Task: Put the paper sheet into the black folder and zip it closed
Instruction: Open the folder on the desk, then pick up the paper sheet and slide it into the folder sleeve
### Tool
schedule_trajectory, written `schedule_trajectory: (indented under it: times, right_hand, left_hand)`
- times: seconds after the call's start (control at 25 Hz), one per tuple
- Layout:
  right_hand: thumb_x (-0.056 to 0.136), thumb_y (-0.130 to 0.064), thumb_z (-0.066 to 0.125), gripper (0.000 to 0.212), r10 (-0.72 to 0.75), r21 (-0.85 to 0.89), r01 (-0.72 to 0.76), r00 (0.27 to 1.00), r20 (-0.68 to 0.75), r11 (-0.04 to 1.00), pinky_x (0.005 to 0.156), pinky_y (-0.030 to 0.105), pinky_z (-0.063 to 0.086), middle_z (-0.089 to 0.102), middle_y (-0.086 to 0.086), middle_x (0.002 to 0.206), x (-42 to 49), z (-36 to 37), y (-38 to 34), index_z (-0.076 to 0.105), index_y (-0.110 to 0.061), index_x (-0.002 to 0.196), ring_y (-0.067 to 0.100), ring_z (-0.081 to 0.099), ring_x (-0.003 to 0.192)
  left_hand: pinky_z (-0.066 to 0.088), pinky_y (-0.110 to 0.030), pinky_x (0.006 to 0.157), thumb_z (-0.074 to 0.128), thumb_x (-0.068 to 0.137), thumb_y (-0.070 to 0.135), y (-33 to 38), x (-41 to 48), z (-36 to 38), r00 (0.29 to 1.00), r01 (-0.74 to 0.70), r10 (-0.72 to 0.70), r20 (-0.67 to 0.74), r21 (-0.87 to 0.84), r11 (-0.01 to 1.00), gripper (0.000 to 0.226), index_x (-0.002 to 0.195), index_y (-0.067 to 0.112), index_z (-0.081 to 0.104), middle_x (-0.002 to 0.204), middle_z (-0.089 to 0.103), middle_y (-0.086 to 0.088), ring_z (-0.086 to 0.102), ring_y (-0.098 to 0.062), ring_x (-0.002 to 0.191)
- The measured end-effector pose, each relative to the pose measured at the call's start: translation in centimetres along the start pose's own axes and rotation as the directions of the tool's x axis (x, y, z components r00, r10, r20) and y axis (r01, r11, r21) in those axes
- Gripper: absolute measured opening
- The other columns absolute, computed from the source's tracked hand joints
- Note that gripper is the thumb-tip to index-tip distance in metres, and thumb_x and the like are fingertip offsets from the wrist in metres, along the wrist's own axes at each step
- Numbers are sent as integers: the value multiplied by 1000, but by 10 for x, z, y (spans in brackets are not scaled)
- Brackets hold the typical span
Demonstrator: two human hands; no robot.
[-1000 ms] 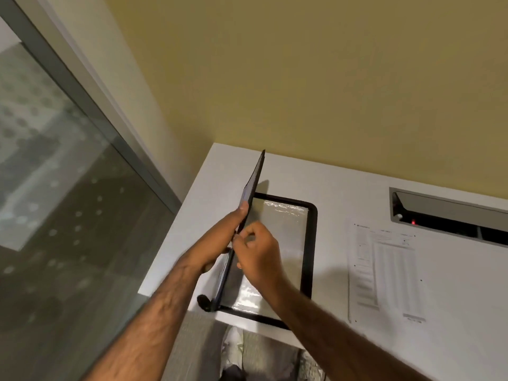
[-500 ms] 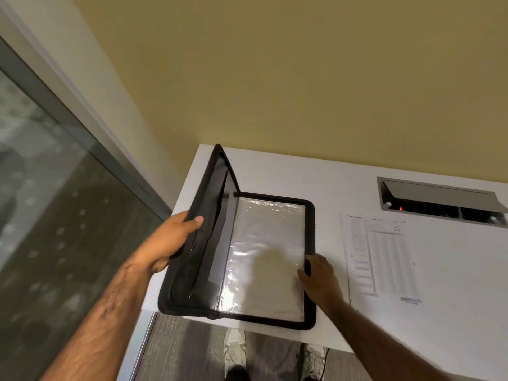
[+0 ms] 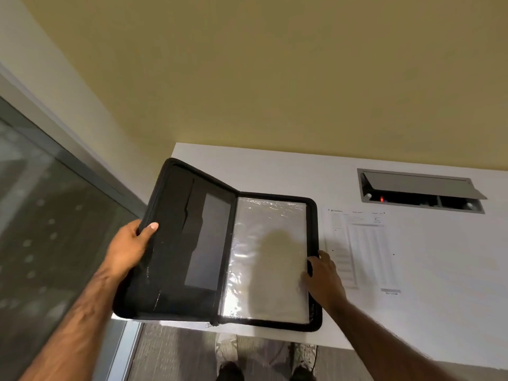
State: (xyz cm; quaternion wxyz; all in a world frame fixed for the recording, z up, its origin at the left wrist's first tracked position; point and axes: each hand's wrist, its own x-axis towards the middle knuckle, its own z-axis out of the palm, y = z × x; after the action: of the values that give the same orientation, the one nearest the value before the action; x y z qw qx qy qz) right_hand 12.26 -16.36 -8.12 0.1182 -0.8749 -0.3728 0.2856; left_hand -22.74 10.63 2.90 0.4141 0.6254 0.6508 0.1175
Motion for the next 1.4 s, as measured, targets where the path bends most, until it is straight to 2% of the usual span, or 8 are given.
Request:
schedule_trajectory:
  times: [0.08,0.32,0.44,0.64,0.76,0.96,1.2,1.4]
  right_hand:
    - [95,-23,54,39,-18,-52,19,1000,21,998,104,40,46,29,5,155,-1,0,1,53,-15,133,26,37,137]
    - [97,-23,50,43,-63,-84,65,998,26,994,107,38,43,21,5,161,-3,6,9,45,-18,139,24,33,141]
    - [96,-22,50,39,-55,-59,56,998,10,997,107,39,44,22,5,159,0,12,10,47,-17,135,24,31,142]
    - [97,-22,50,37,-70,-79,67,997,-38,995,110,39,43,24,8,158,4,22,11,48,-16,133,26,31,142]
    - [97,-27,51,39,-118,-72,117,993,-17,991,112,38,40,29,7,157,8,17,18,49,-17,135,25,34,141]
    - [96,-30,56,38,-149,-68,142,981,-123,988,110,34,38,51,0,145,33,-39,64,56,-20,133,21,48,133]
    - [90,-24,62,50,-14,-76,6,994,-109,997,107,41,44,43,1,151,93,-126,142,50,-16,138,25,46,133]
    - [84,-28,71,72,-22,-86,24,999,26,996,109,47,43,29,0,160,143,-160,168,39,-15,147,26,39,140]
  left_hand:
    - [51,-47,82,56,100,31,-14,7,10,987,-9,55,-151,288,958,30,122,10,58,111,71,-20,66,-41,101]
    - [43,-63,99,56,98,24,-50,23,52,972,142,-37,-231,458,878,63,150,1,28,136,47,-36,50,-58,119]
    - [37,-65,108,60,95,23,-52,15,80,956,62,106,-275,538,841,66,149,-3,30,146,39,-37,42,-56,130]
    - [10,-51,127,21,103,60,-39,-33,175,875,-467,401,269,689,555,72,161,23,2,170,-5,-10,-1,-31,157]
    - [-2,-49,127,-1,98,68,-42,-50,214,865,-497,347,361,713,495,77,160,24,-12,168,-19,-6,-19,-27,155]
    - [-2,-49,127,13,103,62,-13,-70,248,837,-533,430,339,683,500,74,161,22,-8,169,-16,-7,-14,-29,157]
    - [11,-52,121,38,102,44,75,-99,341,541,-820,558,629,543,181,61,156,14,36,160,38,-14,27,-36,152]
    - [10,-55,126,45,100,41,110,-110,386,612,-773,473,634,606,188,56,149,14,45,155,45,-9,24,-33,154]
